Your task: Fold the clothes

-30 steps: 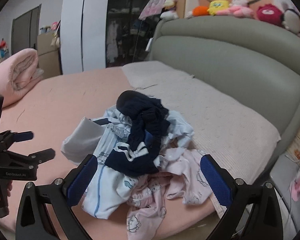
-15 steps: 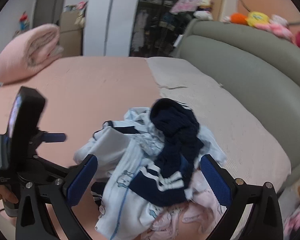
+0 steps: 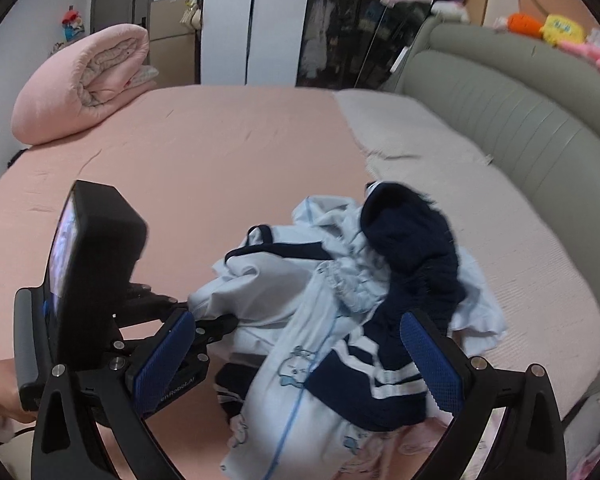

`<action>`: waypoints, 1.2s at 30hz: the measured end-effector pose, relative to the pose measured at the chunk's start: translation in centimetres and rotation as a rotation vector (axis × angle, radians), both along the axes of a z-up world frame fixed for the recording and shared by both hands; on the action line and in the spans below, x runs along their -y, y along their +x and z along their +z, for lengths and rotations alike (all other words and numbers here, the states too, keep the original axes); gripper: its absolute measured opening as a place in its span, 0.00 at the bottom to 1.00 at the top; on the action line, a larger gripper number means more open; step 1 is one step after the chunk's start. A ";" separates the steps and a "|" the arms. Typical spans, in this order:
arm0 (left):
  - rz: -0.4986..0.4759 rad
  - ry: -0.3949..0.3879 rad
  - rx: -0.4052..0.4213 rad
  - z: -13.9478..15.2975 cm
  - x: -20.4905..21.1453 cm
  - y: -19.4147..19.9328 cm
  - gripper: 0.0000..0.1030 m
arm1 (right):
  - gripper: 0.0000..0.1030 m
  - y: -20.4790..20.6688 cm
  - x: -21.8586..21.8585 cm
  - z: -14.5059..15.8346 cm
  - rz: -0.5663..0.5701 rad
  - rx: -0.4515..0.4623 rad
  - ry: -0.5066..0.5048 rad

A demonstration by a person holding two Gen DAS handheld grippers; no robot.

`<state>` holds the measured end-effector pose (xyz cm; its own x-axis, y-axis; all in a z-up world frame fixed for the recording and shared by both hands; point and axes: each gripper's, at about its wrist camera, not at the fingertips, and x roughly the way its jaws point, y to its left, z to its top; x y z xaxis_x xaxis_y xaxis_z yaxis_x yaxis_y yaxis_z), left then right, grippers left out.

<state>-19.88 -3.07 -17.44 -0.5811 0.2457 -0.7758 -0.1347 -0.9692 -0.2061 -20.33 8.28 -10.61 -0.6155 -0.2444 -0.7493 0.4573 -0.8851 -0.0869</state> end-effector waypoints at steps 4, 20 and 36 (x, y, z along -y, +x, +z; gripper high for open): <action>-0.008 0.029 -0.002 -0.1 0.5 0.3 0.13 | 0.99 -1.6 0.1 -0.8 -0.033 0.096 -0.067; 0.021 0.112 -0.004 -0.7 1.6 0.6 0.13 | 0.71 -8.3 1.9 -5.9 -0.239 0.560 -0.356; 0.073 0.138 0.025 -1.6 1.6 0.0 0.13 | 0.11 -8.1 0.4 -10.8 -0.476 0.651 -0.533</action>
